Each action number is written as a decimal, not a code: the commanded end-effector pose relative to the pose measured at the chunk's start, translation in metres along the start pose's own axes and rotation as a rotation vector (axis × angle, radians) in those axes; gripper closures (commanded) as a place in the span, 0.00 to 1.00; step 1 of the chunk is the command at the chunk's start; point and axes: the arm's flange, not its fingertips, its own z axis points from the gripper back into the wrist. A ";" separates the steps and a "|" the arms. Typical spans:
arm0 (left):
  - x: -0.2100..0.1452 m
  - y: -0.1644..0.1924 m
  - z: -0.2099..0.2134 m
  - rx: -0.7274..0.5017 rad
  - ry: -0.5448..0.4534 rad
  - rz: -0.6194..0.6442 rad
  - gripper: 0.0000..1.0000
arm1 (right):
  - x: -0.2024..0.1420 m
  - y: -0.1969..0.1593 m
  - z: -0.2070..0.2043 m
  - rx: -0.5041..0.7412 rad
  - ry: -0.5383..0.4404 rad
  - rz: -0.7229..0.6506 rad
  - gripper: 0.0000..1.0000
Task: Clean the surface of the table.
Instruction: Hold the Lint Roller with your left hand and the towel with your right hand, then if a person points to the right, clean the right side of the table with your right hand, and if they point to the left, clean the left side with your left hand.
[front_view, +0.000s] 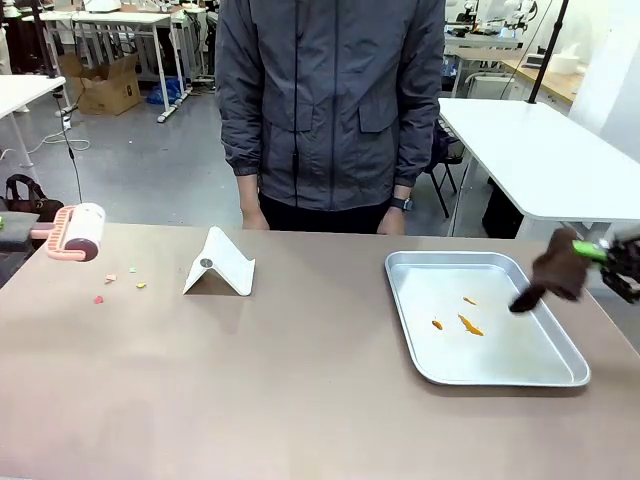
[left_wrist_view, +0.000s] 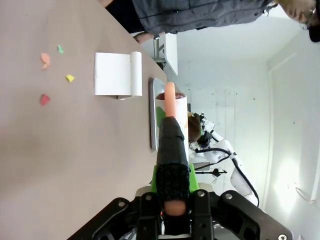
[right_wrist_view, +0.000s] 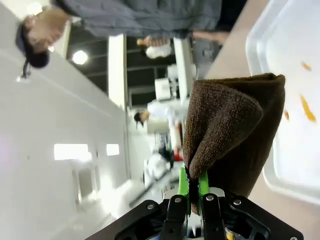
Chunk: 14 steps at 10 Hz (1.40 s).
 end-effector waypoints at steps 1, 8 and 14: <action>0.014 0.008 0.023 -0.069 -0.002 0.016 1.00 | -0.081 -0.019 0.015 -0.030 0.226 0.095 1.00; 0.026 0.027 0.025 0.015 0.065 0.040 1.00 | -0.042 -0.007 0.039 -0.048 0.209 0.074 1.00; 0.026 0.027 0.025 0.015 0.065 0.040 1.00 | -0.042 -0.007 0.039 -0.048 0.209 0.074 1.00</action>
